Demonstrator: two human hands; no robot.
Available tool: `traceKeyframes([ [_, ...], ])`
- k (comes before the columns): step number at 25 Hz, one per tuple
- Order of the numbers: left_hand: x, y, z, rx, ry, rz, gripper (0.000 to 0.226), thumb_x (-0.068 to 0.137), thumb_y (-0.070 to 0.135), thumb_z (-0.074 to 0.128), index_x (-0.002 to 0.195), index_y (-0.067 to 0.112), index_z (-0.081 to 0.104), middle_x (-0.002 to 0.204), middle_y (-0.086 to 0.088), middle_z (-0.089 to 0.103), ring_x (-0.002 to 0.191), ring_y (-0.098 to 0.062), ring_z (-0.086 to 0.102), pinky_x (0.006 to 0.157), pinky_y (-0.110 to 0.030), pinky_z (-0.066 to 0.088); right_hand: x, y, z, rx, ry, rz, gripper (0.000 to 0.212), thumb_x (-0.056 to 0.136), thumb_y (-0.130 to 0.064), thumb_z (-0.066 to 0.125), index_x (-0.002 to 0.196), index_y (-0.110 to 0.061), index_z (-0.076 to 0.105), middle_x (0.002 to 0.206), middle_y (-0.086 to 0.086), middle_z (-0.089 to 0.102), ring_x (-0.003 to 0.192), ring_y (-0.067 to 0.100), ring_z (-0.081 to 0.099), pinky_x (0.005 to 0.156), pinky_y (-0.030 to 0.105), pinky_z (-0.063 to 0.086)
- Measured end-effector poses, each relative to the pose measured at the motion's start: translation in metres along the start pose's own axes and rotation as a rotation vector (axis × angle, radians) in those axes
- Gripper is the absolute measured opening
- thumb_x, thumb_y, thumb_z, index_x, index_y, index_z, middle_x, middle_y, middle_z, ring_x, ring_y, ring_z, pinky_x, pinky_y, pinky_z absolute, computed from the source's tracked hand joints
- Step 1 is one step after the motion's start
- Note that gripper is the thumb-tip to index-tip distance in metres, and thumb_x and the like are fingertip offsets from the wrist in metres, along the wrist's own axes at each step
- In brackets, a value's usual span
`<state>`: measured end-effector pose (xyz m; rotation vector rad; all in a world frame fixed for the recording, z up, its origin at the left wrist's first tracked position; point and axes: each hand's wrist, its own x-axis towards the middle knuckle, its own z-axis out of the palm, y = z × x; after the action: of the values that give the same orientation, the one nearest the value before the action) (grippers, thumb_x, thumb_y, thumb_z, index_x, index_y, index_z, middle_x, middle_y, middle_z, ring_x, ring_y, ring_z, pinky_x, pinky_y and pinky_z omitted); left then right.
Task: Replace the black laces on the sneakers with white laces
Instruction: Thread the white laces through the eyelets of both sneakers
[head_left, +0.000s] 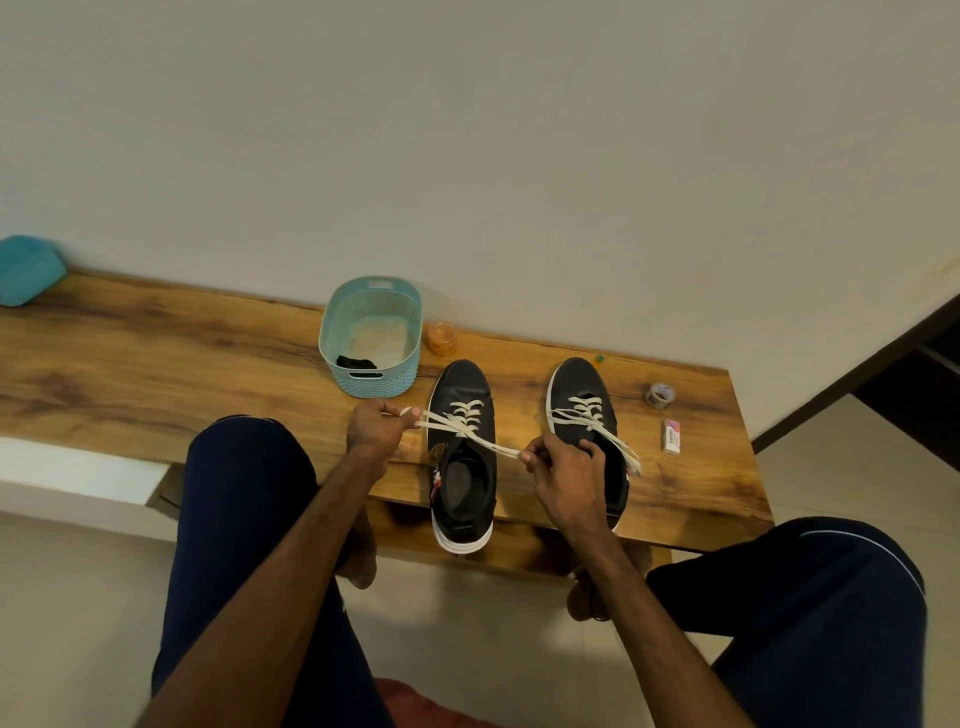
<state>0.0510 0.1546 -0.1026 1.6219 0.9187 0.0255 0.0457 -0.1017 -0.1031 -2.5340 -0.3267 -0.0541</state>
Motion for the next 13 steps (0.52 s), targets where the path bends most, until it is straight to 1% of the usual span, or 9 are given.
traceKeyframes([
  [2, -0.004, -0.002, -0.001, 0.072, -0.036, 0.032, 0.026, 0.084, 0.029, 0.077, 0.100, 0.012, 0.066, 0.087, -0.007, 0.074, 0.074, -0.019, 0.061, 0.071, -0.047, 0.059, -0.002, -0.002, 0.000, 0.010, -0.037, -0.003, 0.012, 0.097, -0.037, 0.058, 0.101, -0.027, 0.063, 0.086, -0.010, 0.071, 0.091, 0.008, 0.065, 0.116, 0.044, 0.023],
  [3, -0.007, -0.002, -0.001, 0.116, -0.057, 0.065, 0.029, 0.085, 0.030, 0.076, 0.106, 0.013, 0.065, 0.088, -0.006, 0.074, 0.074, -0.020, 0.063, 0.072, -0.047, 0.059, -0.003, -0.005, 0.000, 0.016, -0.058, -0.007, 0.016, 0.097, -0.039, 0.057, 0.106, -0.026, 0.062, 0.090, -0.008, 0.072, 0.094, 0.008, 0.065, 0.117, 0.044, 0.024],
  [4, -0.008, -0.003, 0.000, 0.167, -0.081, 0.113, 0.034, 0.086, 0.029, 0.075, 0.113, 0.014, 0.063, 0.091, -0.006, 0.074, 0.077, -0.023, 0.065, 0.074, -0.048, 0.059, -0.005, -0.008, 0.001, 0.037, -0.068, -0.010, 0.021, 0.097, -0.040, 0.057, 0.111, -0.025, 0.061, 0.095, -0.006, 0.073, 0.095, 0.009, 0.066, 0.115, 0.044, 0.029],
  [6, -0.012, -0.003, 0.001, 0.301, -0.100, 0.212, 0.048, 0.086, 0.033, 0.073, 0.127, 0.016, 0.055, 0.106, -0.009, 0.070, 0.092, -0.030, 0.068, 0.081, -0.053, 0.058, -0.006, -0.020, 0.000, 0.095, -0.074, -0.010, 0.029, 0.097, -0.042, 0.058, 0.119, -0.023, 0.059, 0.104, -0.003, 0.072, 0.095, 0.011, 0.066, 0.100, 0.041, 0.048],
  [8, -0.020, 0.000, 0.002, 0.427, -0.113, 0.238, 0.068, 0.087, 0.042, 0.070, 0.142, 0.015, 0.040, 0.126, -0.013, 0.062, 0.109, -0.033, 0.063, 0.084, -0.051, 0.056, -0.006, -0.030, -0.001, 0.144, -0.122, 0.029, 0.037, 0.097, -0.043, 0.057, 0.127, -0.021, 0.056, 0.114, -0.001, 0.069, 0.100, 0.013, 0.065, 0.089, 0.038, 0.055],
  [10, -0.031, 0.002, 0.001, 0.506, -0.231, 0.131, 0.078, 0.090, 0.049, 0.065, 0.147, 0.012, 0.029, 0.139, -0.015, 0.051, 0.119, -0.034, 0.056, 0.078, -0.045, 0.056, -0.006, -0.034, 0.005, 0.243, -0.242, 0.130, 0.047, 0.096, -0.046, 0.057, 0.134, -0.020, 0.049, 0.123, 0.002, 0.065, 0.108, 0.017, 0.063, 0.090, 0.039, 0.055],
  [11, -0.037, 0.002, -0.001, 0.526, -0.346, 0.045, 0.077, 0.090, 0.051, 0.063, 0.146, 0.011, 0.031, 0.140, -0.015, 0.049, 0.120, -0.034, 0.055, 0.073, -0.044, 0.056, -0.007, -0.034, 0.009, 0.292, -0.316, 0.187, 0.053, 0.094, -0.050, 0.058, 0.136, -0.020, 0.045, 0.126, 0.003, 0.065, 0.111, 0.019, 0.063, 0.092, 0.041, 0.054],
  [12, -0.042, 0.003, 0.000, 0.529, -0.474, -0.023, 0.074, 0.089, 0.051, 0.064, 0.144, 0.012, 0.035, 0.139, -0.013, 0.050, 0.120, -0.033, 0.055, 0.073, -0.044, 0.057, -0.009, -0.033, 0.013, 0.311, -0.389, 0.229, 0.058, 0.092, -0.055, 0.057, 0.136, -0.019, 0.043, 0.126, 0.005, 0.065, 0.113, 0.022, 0.063, 0.093, 0.042, 0.054],
  [13, -0.044, 0.001, 0.000, 0.541, -0.569, -0.043, 0.072, 0.087, 0.049, 0.068, 0.142, 0.013, 0.039, 0.138, -0.012, 0.052, 0.119, -0.032, 0.056, 0.077, -0.044, 0.059, -0.010, -0.032, 0.017, 0.305, -0.440, 0.256, 0.061, 0.091, -0.059, 0.056, 0.134, -0.017, 0.044, 0.124, 0.006, 0.066, 0.112, 0.023, 0.063, 0.093, 0.042, 0.054],
])
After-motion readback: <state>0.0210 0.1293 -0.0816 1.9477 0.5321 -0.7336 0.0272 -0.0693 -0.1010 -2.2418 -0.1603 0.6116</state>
